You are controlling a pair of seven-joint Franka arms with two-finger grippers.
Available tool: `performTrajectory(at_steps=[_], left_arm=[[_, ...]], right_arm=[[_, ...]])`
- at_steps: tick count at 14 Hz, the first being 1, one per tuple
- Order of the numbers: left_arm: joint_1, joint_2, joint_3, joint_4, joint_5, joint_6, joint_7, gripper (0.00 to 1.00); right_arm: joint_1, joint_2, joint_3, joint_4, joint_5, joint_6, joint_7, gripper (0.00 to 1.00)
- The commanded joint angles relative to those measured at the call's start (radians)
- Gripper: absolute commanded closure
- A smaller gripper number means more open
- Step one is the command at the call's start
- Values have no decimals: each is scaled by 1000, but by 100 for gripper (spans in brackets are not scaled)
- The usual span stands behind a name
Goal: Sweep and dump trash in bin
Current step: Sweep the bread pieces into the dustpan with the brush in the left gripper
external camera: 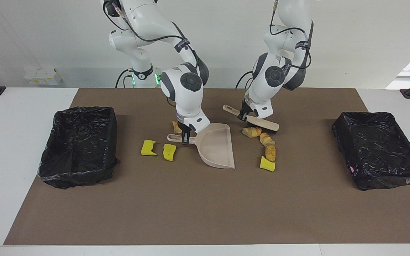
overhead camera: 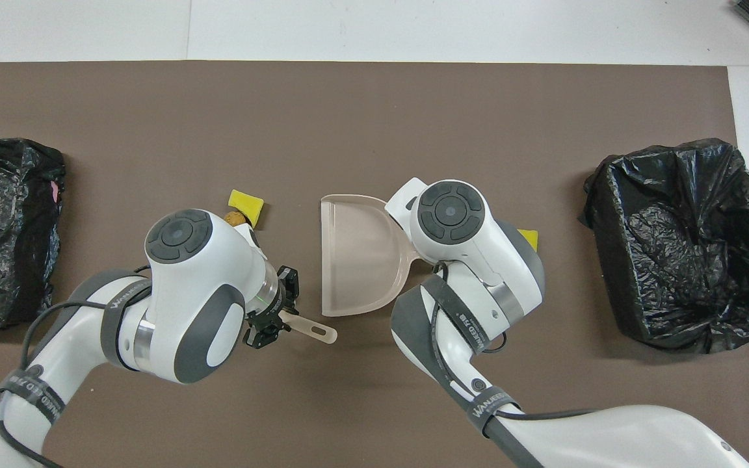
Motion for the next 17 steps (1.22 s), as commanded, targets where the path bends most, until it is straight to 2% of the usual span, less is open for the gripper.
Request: performTrajectory(at_steps=[1,3,7,10,12,15,17], left_arm=[[14,39,-6,50,6,2,159,100],[5,33,-6,41,7,-2,440,100],[-4,9,-6,8,10,-33,777,100],[-55,-16,-9,-27,9,-9,1031,100],[-74,-14,-14,-25,7,8,1044,100],[-163,-2,-14,4,-2,94,1038,100],[-156,-3,-14,34,-5,86,1038,100]], right_arm=[[1,-9,4,-25,-12,22,38,100],[1,-9,4,-25,-12,21,38,100],[1,-9,2,-24,-12,18,39,100],[1,-7,4,-25,-12,18,39,100],[1,-7,2,-24,-12,18,39,100],[1,-7,4,-24,-12,18,39,100],[1,-7,2,-24,-12,18,47,100]])
